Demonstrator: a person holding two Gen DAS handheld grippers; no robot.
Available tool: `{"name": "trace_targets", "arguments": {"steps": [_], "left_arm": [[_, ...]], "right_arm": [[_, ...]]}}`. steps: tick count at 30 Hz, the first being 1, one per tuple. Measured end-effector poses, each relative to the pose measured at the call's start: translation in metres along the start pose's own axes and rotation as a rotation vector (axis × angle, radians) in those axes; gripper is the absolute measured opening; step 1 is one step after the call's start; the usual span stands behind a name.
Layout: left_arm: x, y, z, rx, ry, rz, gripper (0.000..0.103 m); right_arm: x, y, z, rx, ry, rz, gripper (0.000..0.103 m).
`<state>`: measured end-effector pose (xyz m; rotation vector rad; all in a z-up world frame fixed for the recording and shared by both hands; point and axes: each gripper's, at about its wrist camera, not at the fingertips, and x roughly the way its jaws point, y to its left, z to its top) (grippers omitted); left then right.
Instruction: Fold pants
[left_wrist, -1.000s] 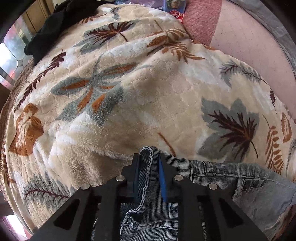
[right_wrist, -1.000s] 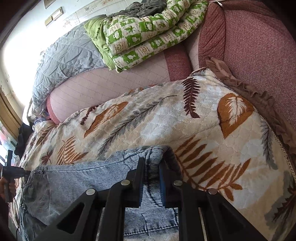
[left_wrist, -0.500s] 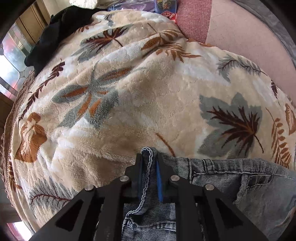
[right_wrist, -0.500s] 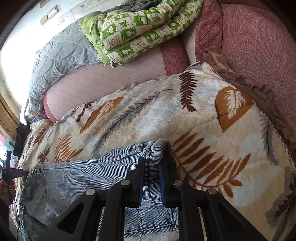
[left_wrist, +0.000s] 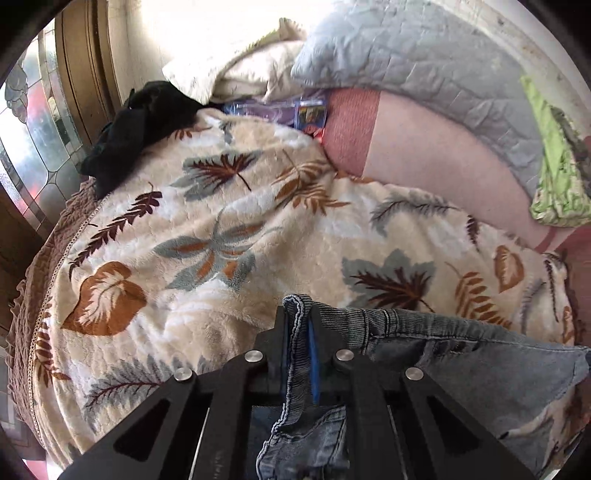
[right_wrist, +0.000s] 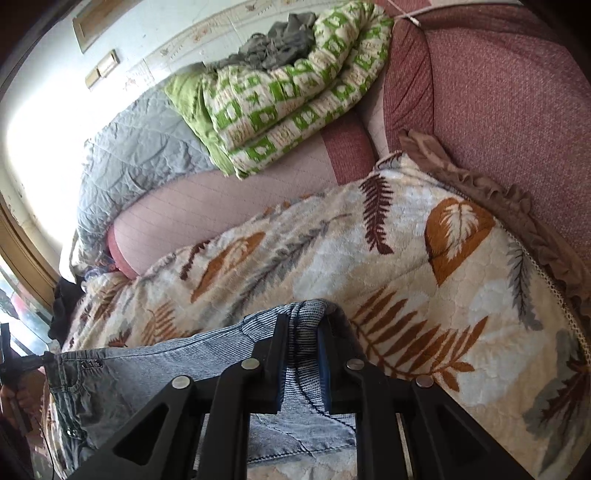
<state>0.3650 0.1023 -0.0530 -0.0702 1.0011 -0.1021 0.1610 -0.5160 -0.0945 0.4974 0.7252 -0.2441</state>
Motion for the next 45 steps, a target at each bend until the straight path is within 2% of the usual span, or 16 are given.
{"name": "trace_targets", "arguments": {"steps": [5,9,14,18,23,25,27,28,34,36,38,40,41,42,45], "left_arm": [[-0.051,0.014,-0.017,-0.02,-0.066,-0.054,0.009],[-0.09,0.031,-0.042,-0.049,-0.113,-0.09,0.009],[-0.132,0.052,-0.104,-0.051,-0.145,-0.12,0.009],[-0.143,0.069,-0.179,-0.038,-0.12,-0.117,0.009],[-0.116,0.087,-0.273,-0.01,0.015,-0.07,0.009],[-0.101,0.096,-0.294,-0.033,0.072,-0.063,0.009],[-0.09,0.104,-0.305,-0.047,0.103,-0.049,0.009],[-0.087,0.106,-0.307,-0.057,0.113,-0.051,0.009],[-0.091,0.099,-0.298,-0.039,0.084,-0.042,0.009],[-0.09,0.1,-0.3,-0.036,0.085,-0.038,0.009],[-0.087,0.104,-0.303,-0.051,0.098,-0.045,0.009],[-0.082,0.107,-0.306,-0.066,0.111,-0.049,0.009],[-0.08,0.107,-0.307,-0.065,0.115,-0.046,0.01],[-0.079,0.107,-0.308,-0.063,0.117,-0.046,0.01],[-0.076,0.105,-0.309,-0.05,0.122,-0.044,0.01]], "right_arm": [[-0.032,0.005,0.004,0.002,-0.043,0.03,0.015],[-0.057,0.004,-0.004,-0.005,-0.05,0.041,0.015],[-0.081,-0.009,-0.033,-0.02,-0.012,0.055,0.015],[-0.092,-0.022,-0.08,-0.061,0.076,0.062,0.015],[-0.11,-0.047,-0.149,-0.148,0.183,0.057,0.018],[-0.118,-0.062,-0.173,-0.148,0.252,0.096,0.029],[-0.128,-0.074,-0.189,-0.157,0.29,0.106,0.054],[-0.133,-0.079,-0.194,-0.157,0.294,0.111,0.057],[-0.153,-0.08,-0.18,-0.113,0.242,0.166,0.06],[-0.143,-0.073,-0.175,-0.102,0.256,0.15,0.06],[-0.126,-0.065,-0.176,-0.098,0.308,0.124,0.06],[-0.108,-0.058,-0.183,-0.115,0.376,0.091,0.054],[-0.103,-0.055,-0.187,-0.133,0.39,0.074,0.039],[-0.099,-0.052,-0.191,-0.163,0.4,0.042,0.03],[-0.105,-0.052,-0.195,-0.19,0.382,0.005,0.023]]}}
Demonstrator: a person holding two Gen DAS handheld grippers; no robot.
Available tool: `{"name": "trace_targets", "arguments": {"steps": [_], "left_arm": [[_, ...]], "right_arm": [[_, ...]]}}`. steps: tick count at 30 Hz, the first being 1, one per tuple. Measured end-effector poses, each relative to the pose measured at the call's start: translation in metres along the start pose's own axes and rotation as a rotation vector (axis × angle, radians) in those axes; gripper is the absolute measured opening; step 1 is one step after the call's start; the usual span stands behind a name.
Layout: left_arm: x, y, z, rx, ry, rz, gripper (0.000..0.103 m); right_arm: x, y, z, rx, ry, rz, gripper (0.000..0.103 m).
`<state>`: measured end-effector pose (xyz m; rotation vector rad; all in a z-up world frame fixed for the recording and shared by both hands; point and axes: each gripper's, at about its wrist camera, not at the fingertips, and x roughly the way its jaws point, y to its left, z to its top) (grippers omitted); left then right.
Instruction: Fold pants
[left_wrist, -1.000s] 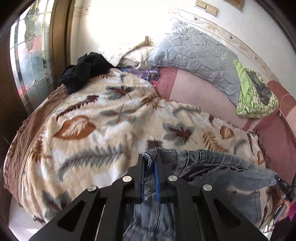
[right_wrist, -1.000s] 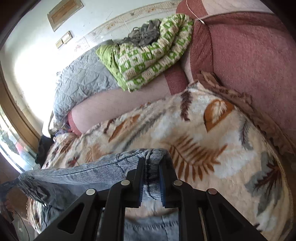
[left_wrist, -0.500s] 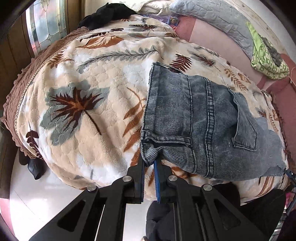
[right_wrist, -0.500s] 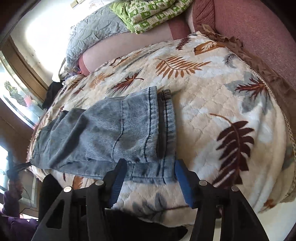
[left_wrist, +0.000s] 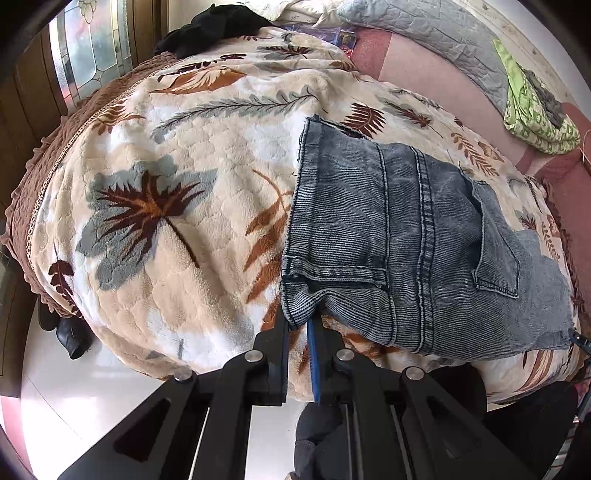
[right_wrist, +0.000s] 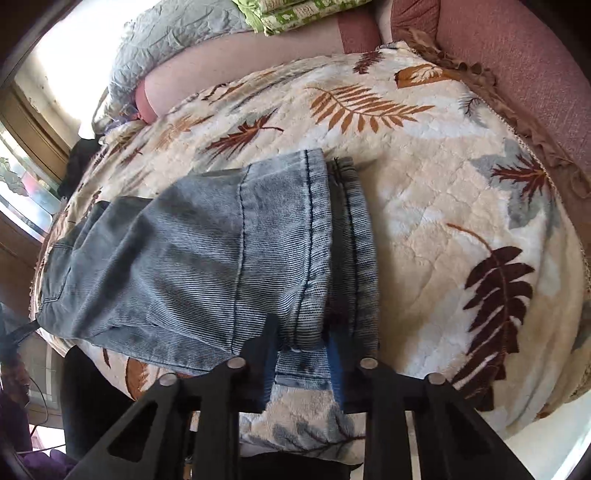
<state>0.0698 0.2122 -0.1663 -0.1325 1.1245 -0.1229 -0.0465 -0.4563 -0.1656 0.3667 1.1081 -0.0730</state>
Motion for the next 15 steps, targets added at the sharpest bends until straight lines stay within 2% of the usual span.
{"name": "trace_targets", "arguments": {"steps": [3,7,10,11,12,15], "left_arm": [[0.003,-0.001,0.0,0.008,0.007,-0.001,0.01],[0.014,-0.002,-0.003,0.012,0.045,0.018,0.01],[0.019,0.005,-0.006,-0.008,0.066,0.033,0.009],[0.02,0.009,-0.007,-0.013,0.073,0.052,0.009],[0.022,0.012,-0.008,-0.02,0.078,0.06,0.009],[0.018,0.021,-0.01,-0.046,0.075,0.06,0.009]], "right_arm": [[-0.017,-0.01,-0.008,-0.003,-0.029,-0.02,0.023],[-0.014,-0.026,-0.019,0.014,0.006,-0.022,0.024],[-0.014,-0.029,-0.016,0.007,0.03,-0.009,0.039],[-0.017,-0.03,-0.014,0.002,0.029,-0.018,0.051],[-0.021,-0.03,-0.01,-0.003,0.012,-0.033,0.058],[-0.036,-0.034,0.009,0.03,-0.07,-0.01,0.059]]}}
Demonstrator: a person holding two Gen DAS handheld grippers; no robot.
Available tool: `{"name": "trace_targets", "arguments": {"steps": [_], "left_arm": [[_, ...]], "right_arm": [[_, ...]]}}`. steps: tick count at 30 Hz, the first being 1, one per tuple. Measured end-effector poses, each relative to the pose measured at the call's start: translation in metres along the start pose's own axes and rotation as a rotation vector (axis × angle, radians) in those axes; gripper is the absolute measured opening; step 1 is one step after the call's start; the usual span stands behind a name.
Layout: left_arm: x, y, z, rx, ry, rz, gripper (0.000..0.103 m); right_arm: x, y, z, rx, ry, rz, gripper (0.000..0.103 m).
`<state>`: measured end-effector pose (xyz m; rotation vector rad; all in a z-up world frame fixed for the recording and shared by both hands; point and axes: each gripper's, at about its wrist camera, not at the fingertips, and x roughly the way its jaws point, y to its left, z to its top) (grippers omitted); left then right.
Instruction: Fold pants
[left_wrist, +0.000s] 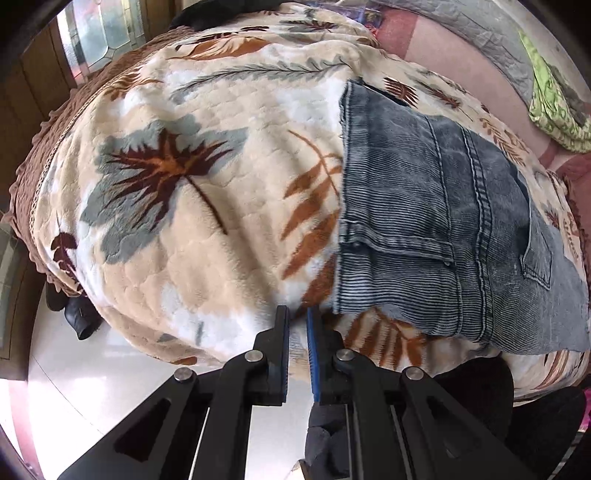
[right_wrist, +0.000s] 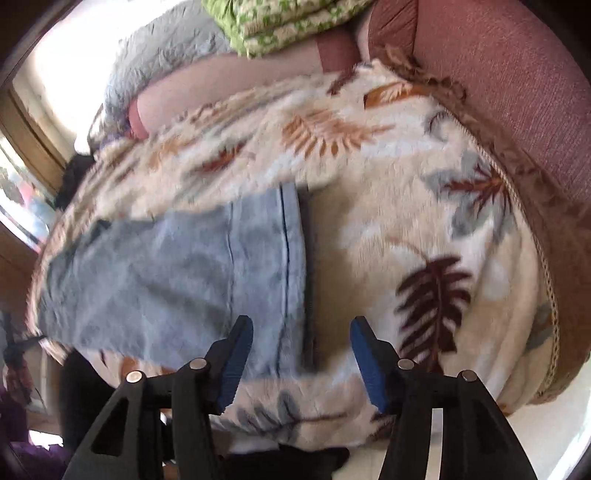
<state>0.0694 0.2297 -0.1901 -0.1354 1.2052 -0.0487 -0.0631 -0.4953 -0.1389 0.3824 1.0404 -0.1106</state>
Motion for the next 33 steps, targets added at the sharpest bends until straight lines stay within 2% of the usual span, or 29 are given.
{"name": "trace_targets", "arguments": {"steps": [2,6,7,9,12,15,20,25,29,33], "left_arm": [[-0.009,0.003,0.0,0.005,-0.028,0.026,0.009],[-0.038,0.008,0.007,-0.012,-0.102,0.041,0.009],[-0.047,0.005,0.009,-0.006,-0.131,0.044,0.009],[-0.062,-0.006,0.014,0.009,-0.176,0.029,0.009],[-0.074,-0.039,0.02,0.076,-0.23,-0.026,0.009],[-0.066,-0.081,0.026,0.155,-0.228,-0.082,0.009],[-0.04,-0.129,0.02,0.253,-0.191,-0.089,0.009],[-0.024,-0.134,0.007,0.275,-0.173,-0.089,0.009],[-0.024,-0.137,0.002,0.323,-0.199,-0.06,0.009],[-0.019,-0.142,0.003,0.369,-0.205,-0.035,0.009]], "right_arm": [[-0.003,0.003,0.018,0.024,-0.053,-0.012,0.059],[0.02,0.023,0.054,0.031,-0.096,-0.05,0.058],[0.027,0.032,0.06,0.02,-0.093,-0.031,0.057],[0.041,0.06,0.069,-0.027,-0.074,0.03,0.047],[0.063,0.12,0.07,-0.162,-0.034,0.098,0.045],[0.083,0.178,0.061,-0.259,-0.003,0.172,0.041],[0.107,0.246,0.067,-0.347,0.008,0.297,0.041],[0.139,0.307,0.098,-0.45,0.108,0.426,0.042],[0.171,0.335,0.115,-0.516,0.184,0.455,0.042],[0.203,0.351,0.117,-0.564,0.26,0.466,0.042]]}}
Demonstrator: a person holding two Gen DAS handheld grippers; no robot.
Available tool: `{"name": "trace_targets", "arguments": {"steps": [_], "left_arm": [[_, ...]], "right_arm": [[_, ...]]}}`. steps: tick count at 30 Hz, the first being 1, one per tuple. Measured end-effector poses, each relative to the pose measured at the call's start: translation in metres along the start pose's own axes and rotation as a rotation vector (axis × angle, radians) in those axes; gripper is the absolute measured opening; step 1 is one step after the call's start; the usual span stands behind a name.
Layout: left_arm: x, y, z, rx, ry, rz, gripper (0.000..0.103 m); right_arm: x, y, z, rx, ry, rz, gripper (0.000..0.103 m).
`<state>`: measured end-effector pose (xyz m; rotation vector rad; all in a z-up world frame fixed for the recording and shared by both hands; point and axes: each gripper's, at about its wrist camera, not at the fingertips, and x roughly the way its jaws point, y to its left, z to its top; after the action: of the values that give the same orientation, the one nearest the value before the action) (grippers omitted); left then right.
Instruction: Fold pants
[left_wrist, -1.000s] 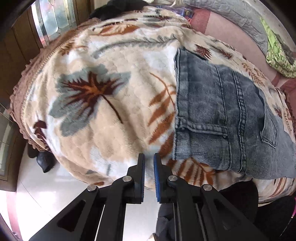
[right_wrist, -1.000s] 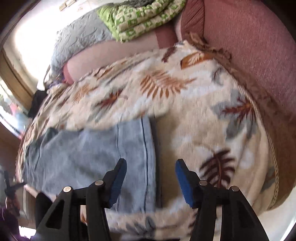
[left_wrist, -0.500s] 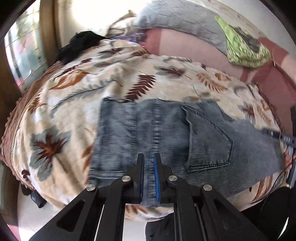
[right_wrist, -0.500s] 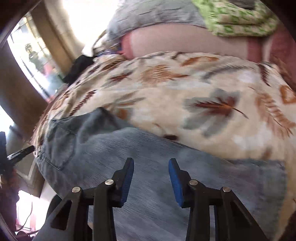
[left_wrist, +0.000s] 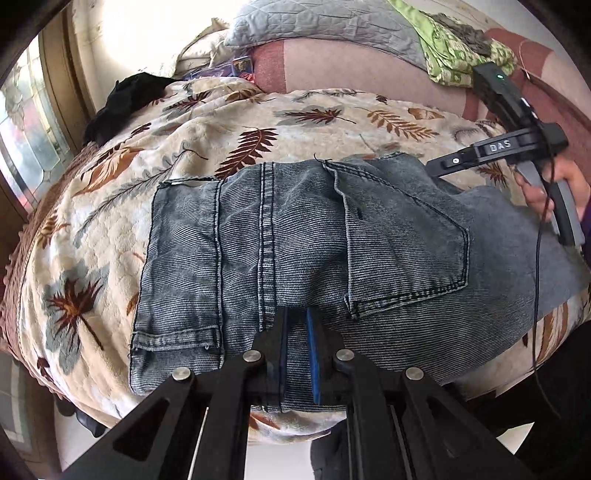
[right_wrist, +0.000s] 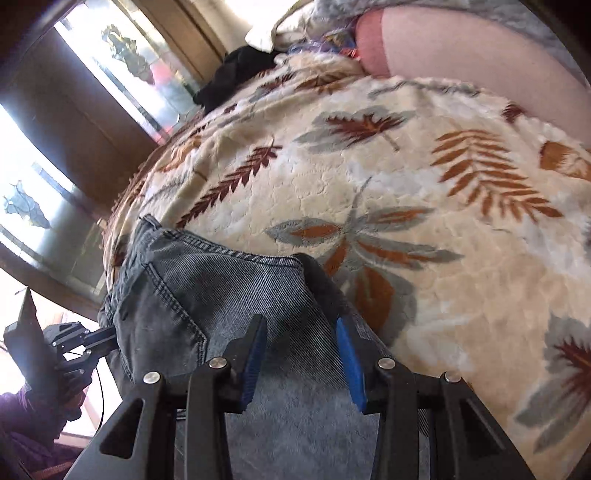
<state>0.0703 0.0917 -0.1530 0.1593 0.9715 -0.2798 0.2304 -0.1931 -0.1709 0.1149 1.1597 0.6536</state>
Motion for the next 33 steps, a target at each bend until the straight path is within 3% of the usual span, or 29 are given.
{"name": "trace_targets", "arguments": {"steps": [5,8,9,13,17,20,22,25,28,33], "left_arm": [[0.009,0.003,0.001,0.007,0.01,-0.013,0.009],[0.013,0.004,0.002,0.003,0.014,-0.018,0.009],[0.014,0.004,0.002,0.003,0.013,-0.016,0.009],[0.017,0.006,0.007,-0.036,0.014,-0.018,0.009],[0.018,0.003,0.006,-0.042,0.015,0.008,0.009],[0.014,0.0,0.005,-0.018,0.021,0.038,0.009],[0.008,0.003,0.004,-0.018,0.018,0.057,0.01],[-0.004,0.016,0.004,-0.042,-0.012,0.103,0.01],[-0.009,0.027,0.01,-0.076,-0.039,0.122,0.014],[0.02,0.037,0.011,-0.111,0.041,0.223,0.023]], "right_arm": [[0.031,-0.004,0.003,-0.044,0.093,-0.016,0.041],[0.03,0.006,0.007,-0.095,0.088,-0.03,0.01],[0.027,0.01,0.011,-0.109,0.072,-0.048,0.004],[0.013,0.02,0.027,-0.131,0.0,-0.088,0.002],[0.03,0.008,0.031,-0.083,0.023,-0.184,0.002],[0.038,-0.013,0.026,0.021,0.026,-0.269,0.002],[0.014,-0.027,0.017,0.113,-0.051,-0.184,0.003],[-0.03,-0.03,-0.005,0.14,-0.147,-0.174,0.003],[-0.053,-0.018,-0.035,0.144,-0.158,-0.171,0.003],[-0.034,-0.004,-0.075,0.17,-0.101,-0.199,0.003]]}}
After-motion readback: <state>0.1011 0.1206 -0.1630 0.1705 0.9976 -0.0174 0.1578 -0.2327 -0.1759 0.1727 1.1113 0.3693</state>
